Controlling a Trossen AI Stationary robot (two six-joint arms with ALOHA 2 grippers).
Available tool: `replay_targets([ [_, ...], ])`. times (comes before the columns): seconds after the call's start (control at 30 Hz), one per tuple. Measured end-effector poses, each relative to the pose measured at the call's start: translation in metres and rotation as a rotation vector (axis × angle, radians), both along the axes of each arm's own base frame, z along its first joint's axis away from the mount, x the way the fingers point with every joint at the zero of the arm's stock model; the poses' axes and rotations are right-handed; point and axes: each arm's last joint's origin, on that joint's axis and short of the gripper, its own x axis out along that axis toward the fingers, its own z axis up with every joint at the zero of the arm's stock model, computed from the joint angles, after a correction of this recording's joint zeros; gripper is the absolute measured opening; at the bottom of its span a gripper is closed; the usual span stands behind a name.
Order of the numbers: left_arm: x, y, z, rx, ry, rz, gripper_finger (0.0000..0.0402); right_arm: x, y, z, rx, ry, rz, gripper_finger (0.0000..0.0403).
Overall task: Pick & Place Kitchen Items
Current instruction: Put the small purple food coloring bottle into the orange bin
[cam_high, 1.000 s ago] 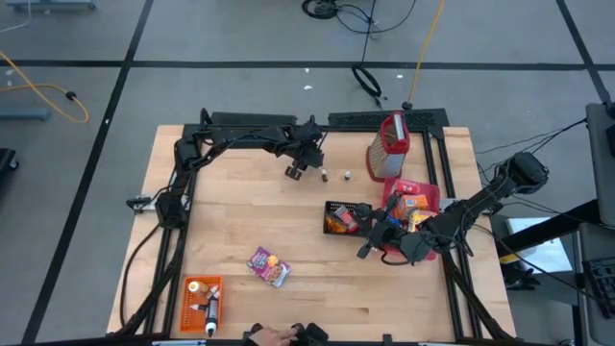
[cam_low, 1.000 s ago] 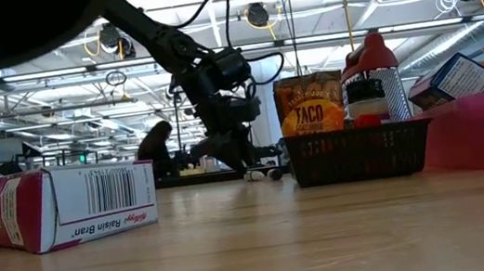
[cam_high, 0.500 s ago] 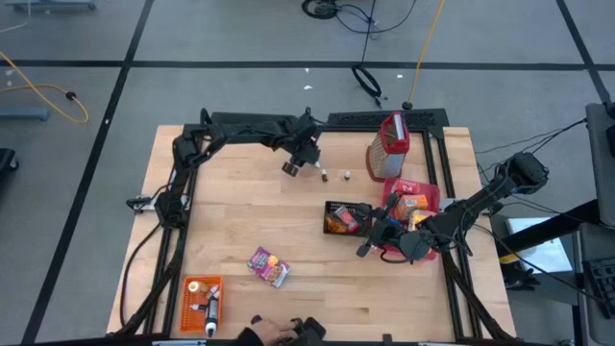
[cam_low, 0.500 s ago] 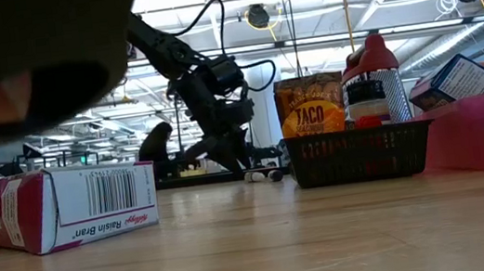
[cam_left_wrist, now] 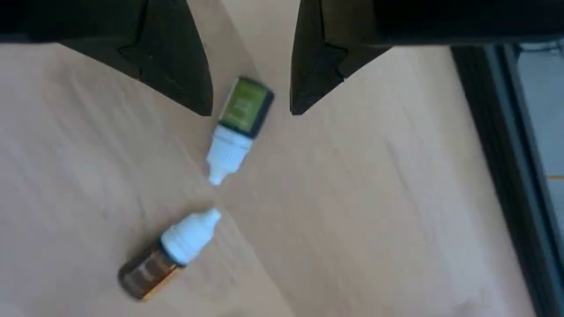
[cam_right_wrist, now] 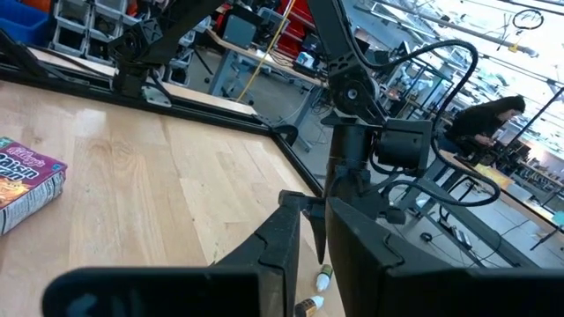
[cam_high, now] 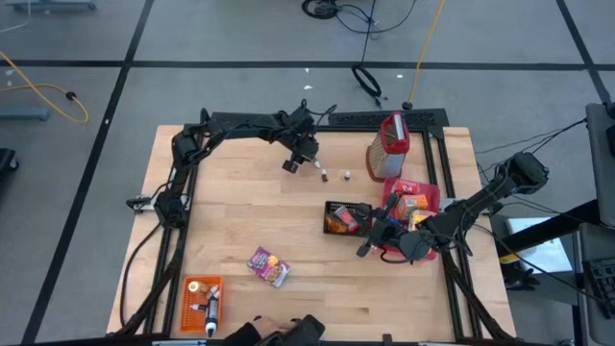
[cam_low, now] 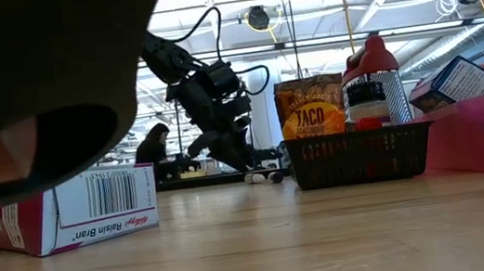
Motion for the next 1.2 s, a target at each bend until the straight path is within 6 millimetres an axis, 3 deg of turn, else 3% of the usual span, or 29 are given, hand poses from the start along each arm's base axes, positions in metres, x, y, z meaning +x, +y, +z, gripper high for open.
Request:
replay_targets([
  [0.13, 0.000, -0.001, 0.000, -0.007, 0.001, -0.004, 0.0152, 0.000, 0.000, 0.000, 0.000, 0.000, 0.000, 0.0054],
  [0.33, 0.006, -0.014, 0.001, 0.146, 0.125, -0.031, 0.0152, 0.000, 0.000, -0.001, 0.024, -0.006, -0.004, 0.0054],
  [0.6, 0.020, -0.029, 0.016, 0.112, 0.098, -0.091, 0.0152, -0.001, 0.000, -0.004, 0.037, 0.003, -0.007, 0.0054],
  [0.8, 0.015, -0.024, 0.004, 0.061, 0.159, -0.045, 0.0152, -0.001, 0.000, -0.004, 0.038, 0.002, -0.007, 0.0054],
  [1.2, 0.007, -0.017, 0.011, -0.026, 0.153, 0.062, 0.0152, 0.000, 0.000, -0.004, 0.063, -0.010, 0.004, 0.0054],
])
